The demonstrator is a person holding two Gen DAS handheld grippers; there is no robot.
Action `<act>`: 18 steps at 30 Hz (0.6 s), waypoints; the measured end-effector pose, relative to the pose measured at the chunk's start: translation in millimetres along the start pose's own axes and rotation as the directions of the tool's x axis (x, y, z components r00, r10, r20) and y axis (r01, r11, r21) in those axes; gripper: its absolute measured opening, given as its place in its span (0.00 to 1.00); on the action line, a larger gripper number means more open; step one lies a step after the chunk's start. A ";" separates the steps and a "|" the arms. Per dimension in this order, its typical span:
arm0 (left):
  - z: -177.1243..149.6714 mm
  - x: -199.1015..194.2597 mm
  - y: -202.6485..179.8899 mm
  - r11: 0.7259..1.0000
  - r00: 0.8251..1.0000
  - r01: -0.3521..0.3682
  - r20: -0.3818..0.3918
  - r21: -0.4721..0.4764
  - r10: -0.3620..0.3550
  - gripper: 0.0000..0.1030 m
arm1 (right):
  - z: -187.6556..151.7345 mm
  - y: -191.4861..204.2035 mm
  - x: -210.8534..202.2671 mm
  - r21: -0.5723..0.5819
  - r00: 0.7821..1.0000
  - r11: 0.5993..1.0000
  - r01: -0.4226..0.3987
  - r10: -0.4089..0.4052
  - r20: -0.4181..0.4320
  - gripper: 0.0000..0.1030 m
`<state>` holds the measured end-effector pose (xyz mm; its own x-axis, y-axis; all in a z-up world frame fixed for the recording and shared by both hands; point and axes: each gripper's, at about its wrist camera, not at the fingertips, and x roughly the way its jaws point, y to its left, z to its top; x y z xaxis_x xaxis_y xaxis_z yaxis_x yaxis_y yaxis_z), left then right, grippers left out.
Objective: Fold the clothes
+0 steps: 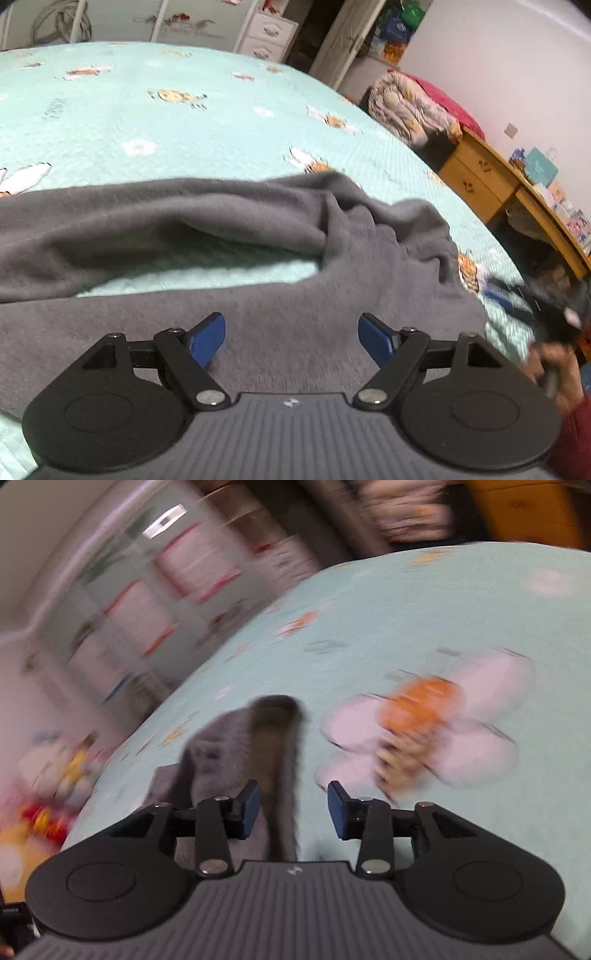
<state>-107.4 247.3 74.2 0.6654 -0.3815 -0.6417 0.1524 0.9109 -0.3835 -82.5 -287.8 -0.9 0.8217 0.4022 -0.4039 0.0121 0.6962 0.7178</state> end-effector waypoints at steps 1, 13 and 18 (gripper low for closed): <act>-0.7 -0.3 1.7 1.000 1.000 0.012 -0.005 -0.015 -0.012 0.80 | -9.7 -3.2 -13.3 0.052 1.000 0.999 0.015 -0.016 0.013 0.49; -33.7 21.7 23.7 0.996 0.994 -0.006 -0.109 -0.093 -0.004 0.81 | -66.2 26.4 13.5 0.241 0.999 0.969 0.051 -0.045 -0.030 0.44; -38.5 17.8 9.1 0.990 0.967 0.133 -0.215 -0.040 -0.139 0.80 | -60.6 53.6 1.8 -0.206 0.988 0.968 0.141 -0.152 -0.038 0.05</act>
<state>-122.3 242.8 33.6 0.4654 -0.5288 -0.7097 0.2099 0.8450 -0.4919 -114.9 -213.7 2.6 0.7881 0.3141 -0.5295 0.0100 0.8534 0.5211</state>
